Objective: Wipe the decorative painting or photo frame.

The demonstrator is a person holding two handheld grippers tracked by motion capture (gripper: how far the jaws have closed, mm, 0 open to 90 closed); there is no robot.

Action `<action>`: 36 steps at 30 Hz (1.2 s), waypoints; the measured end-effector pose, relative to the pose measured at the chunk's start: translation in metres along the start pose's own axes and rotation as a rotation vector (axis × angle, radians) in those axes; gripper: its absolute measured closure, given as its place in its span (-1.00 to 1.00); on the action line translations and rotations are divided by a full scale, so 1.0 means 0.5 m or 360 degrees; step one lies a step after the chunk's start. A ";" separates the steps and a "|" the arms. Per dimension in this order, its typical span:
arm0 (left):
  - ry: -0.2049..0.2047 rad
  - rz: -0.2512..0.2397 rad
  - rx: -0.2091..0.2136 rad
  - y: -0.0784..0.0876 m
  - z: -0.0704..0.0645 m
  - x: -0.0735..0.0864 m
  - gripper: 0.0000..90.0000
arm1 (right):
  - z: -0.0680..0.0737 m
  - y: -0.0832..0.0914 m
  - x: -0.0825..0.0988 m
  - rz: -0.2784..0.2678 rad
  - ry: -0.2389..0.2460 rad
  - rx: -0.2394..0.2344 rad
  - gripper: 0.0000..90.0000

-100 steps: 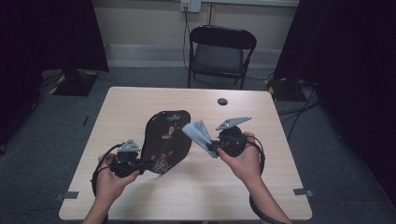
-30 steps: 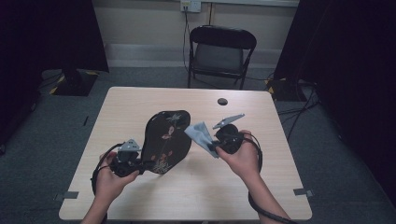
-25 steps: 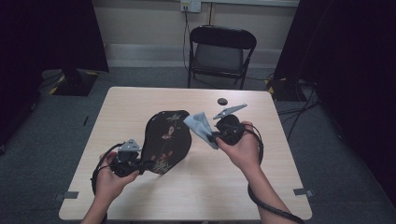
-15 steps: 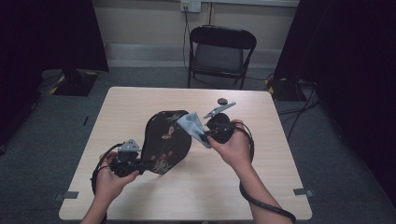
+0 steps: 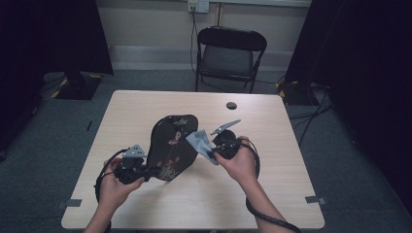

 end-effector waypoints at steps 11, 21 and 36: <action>0.0000 0.0000 -0.0001 0.000 0.000 0.000 0.75 | 0.006 -0.069 0.060 0.0128 -0.0012 -0.0023 0.82; -0.0002 -0.0001 -0.0003 0.000 0.000 0.000 0.75 | 0.016 -0.116 0.105 0.0218 -0.0012 -0.0038 0.82; 0.0012 -0.0011 -0.0006 0.000 0.002 0.001 0.75 | 0.019 -0.118 0.127 0.0242 0.0017 -0.0043 0.80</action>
Point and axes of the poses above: each handheld gripper's, and its own axes: y roughly backward along the jaws, x roughly out of its underside, z roughly to its left, the point moved 4 cm from there along -y, roughly forward along the jaws, and after that the axes turned 6 degrees about -y, right-handed, at the moved point
